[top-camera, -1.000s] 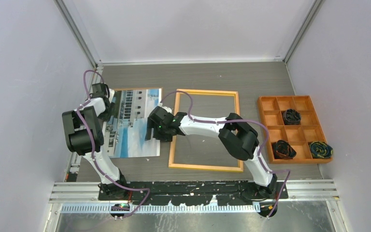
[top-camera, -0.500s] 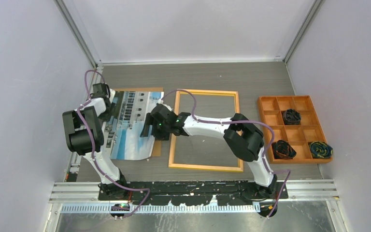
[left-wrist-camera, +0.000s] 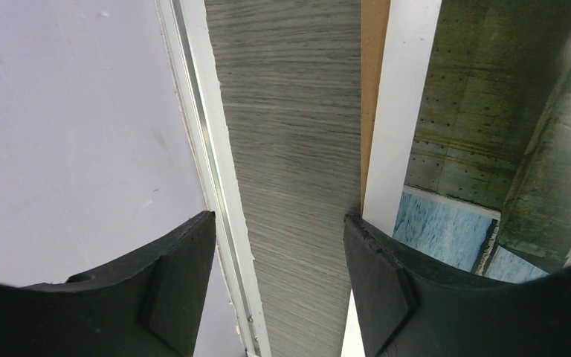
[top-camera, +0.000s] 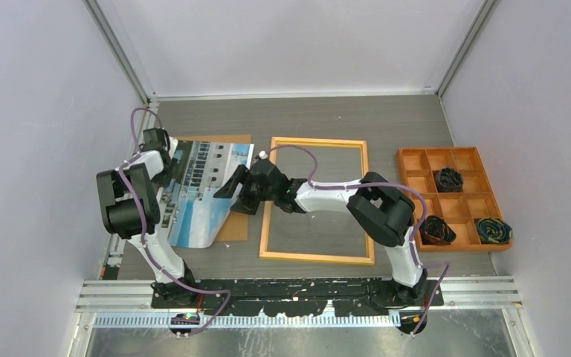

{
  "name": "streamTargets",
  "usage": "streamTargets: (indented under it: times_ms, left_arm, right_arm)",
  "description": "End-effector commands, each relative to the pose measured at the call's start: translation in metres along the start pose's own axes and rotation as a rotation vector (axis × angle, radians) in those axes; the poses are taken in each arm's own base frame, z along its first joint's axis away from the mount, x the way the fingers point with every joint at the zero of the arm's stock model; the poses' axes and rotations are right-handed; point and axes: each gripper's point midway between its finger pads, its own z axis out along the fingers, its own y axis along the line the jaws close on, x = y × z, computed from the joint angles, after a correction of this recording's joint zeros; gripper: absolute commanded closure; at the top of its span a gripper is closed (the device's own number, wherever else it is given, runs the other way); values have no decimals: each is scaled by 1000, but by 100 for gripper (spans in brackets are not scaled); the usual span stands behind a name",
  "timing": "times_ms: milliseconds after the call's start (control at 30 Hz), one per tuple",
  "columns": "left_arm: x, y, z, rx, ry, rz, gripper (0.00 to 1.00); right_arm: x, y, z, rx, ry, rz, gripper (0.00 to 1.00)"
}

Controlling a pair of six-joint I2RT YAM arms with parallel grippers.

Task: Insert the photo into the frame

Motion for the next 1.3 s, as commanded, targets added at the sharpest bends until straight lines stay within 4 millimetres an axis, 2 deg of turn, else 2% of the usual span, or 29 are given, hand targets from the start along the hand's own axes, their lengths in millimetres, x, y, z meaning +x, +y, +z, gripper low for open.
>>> streamTargets:
  times_ms: [0, 100, 233, 533, 800, 1000, 1267]
  left_arm:
    - [21, -28, 7, 93, 50, 33, 34]
    - [19, -26, 6, 90, 44, 32, 34]
    - [18, -26, 4, 94, 43, 28, 34]
    - [17, -24, 0, 97, 39, 35, 34]
    - [19, -25, 1, 101, 48, 43, 34]
    - [20, -24, -1, 100, 46, 56, 35]
    - [24, -27, -2, 114, 53, 67, 35]
  right_arm:
    - [17, -3, -4, -9, 46, 58, 23]
    - [32, -24, -5, 80, 73, 42, 25]
    - [41, -49, -7, 160, 73, 65, 28]
    - [58, -80, -13, 329, 95, 34, 32]
    - [81, -78, -11, 356, 142, 8, 30]
    - [89, -81, -11, 400, 127, -2, 28]
    - [94, -83, 12, 315, 84, 48, 28]
